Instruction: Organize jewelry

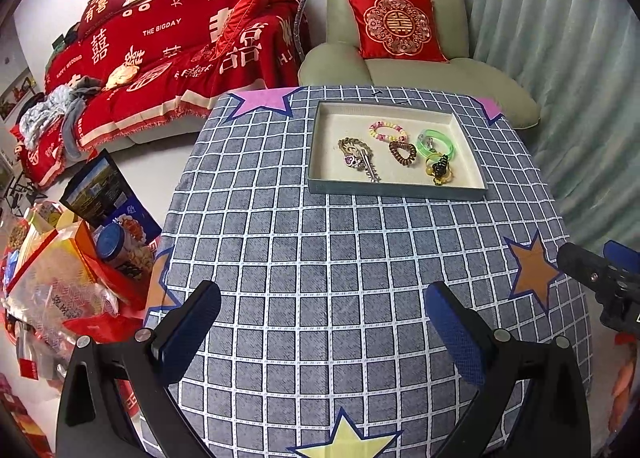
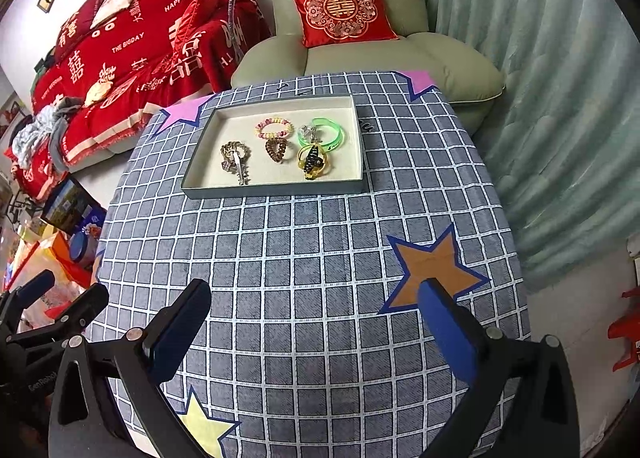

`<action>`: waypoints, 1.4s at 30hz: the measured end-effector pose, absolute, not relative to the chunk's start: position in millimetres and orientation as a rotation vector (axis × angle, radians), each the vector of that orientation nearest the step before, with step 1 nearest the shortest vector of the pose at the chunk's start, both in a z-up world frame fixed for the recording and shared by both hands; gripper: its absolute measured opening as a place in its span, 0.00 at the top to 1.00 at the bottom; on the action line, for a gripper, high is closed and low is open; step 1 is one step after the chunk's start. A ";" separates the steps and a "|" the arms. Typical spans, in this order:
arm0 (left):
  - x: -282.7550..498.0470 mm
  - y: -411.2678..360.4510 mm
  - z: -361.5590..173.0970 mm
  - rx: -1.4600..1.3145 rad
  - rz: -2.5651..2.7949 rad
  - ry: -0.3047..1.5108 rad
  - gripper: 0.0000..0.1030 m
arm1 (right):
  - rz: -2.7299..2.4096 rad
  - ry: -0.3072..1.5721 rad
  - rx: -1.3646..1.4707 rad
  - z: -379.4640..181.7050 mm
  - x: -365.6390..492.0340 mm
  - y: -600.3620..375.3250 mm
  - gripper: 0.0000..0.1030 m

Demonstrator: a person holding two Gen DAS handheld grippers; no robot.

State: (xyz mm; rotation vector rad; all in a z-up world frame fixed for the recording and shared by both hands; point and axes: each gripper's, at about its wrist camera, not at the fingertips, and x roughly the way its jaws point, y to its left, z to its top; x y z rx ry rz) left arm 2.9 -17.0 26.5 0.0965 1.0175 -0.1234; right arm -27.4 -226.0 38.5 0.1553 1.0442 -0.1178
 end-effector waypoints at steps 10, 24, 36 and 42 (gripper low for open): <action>-1.0 -21.1 24.5 0.115 -0.128 1.009 0.00 | -0.116 1.027 0.141 41.1 -30.2 -220.2 0.00; -2.1 -20.3 23.4 0.111 -0.127 1.010 0.00 | -0.113 1.027 0.139 42.2 -30.6 -216.8 0.00; -2.2 -20.0 21.4 0.103 -0.123 1.018 0.00 | -0.112 1.031 0.139 41.9 -31.0 -212.6 0.00; -2.1 -19.9 21.5 0.102 -0.122 1.017 0.00 | -0.112 1.033 0.140 41.1 -30.8 -211.7 0.00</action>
